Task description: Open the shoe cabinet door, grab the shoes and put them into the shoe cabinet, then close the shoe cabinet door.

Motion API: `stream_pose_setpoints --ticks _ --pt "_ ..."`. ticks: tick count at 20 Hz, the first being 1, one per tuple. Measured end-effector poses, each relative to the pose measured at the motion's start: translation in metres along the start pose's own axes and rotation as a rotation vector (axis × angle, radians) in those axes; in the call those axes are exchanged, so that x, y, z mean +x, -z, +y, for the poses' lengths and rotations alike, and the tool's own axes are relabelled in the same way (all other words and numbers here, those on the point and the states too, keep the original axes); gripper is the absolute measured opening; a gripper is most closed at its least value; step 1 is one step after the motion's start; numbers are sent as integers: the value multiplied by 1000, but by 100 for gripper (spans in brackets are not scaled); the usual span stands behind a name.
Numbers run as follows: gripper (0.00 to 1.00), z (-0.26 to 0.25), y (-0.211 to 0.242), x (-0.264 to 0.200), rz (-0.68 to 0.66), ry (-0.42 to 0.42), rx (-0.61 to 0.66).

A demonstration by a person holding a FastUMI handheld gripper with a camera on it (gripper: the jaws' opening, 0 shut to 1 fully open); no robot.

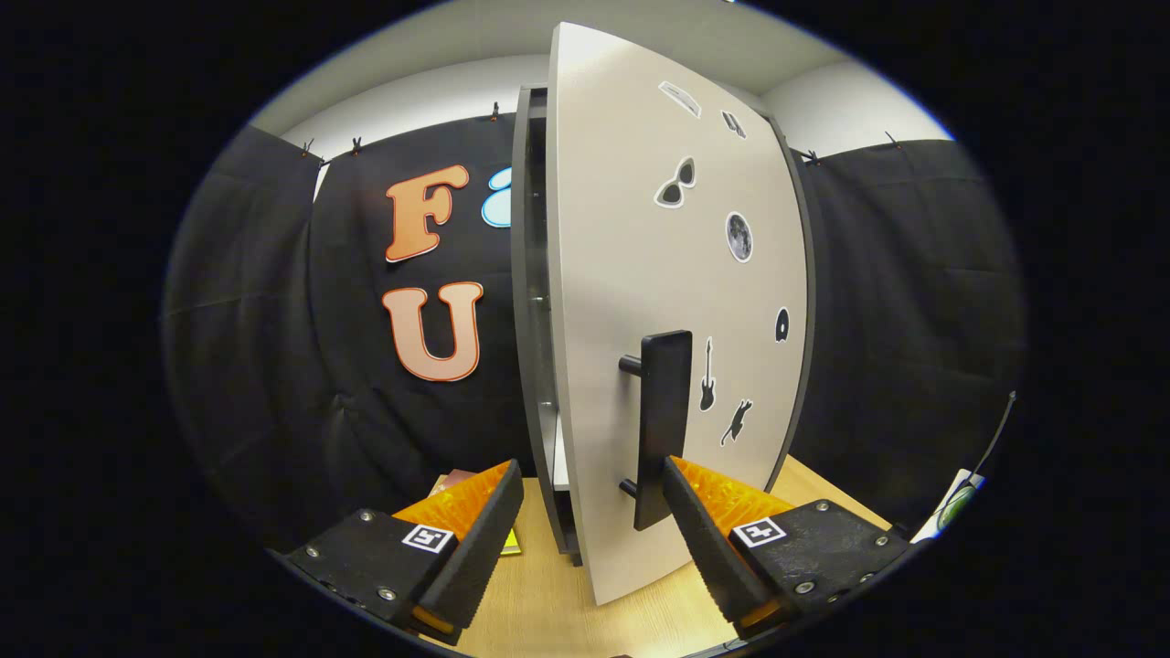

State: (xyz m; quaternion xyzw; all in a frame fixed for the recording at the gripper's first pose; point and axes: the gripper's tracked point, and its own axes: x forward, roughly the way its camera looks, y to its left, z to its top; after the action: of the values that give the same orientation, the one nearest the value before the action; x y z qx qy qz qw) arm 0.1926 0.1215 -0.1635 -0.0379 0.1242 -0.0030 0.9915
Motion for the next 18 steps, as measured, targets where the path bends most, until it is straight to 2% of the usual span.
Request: stream_pose_setpoints --ticks 4,10,18 --pt "96 7 -4 7 26 -62 29" --pt "96 4 -20 21 20 -79 -42" --pt "96 19 -8 80 103 -108 -57"
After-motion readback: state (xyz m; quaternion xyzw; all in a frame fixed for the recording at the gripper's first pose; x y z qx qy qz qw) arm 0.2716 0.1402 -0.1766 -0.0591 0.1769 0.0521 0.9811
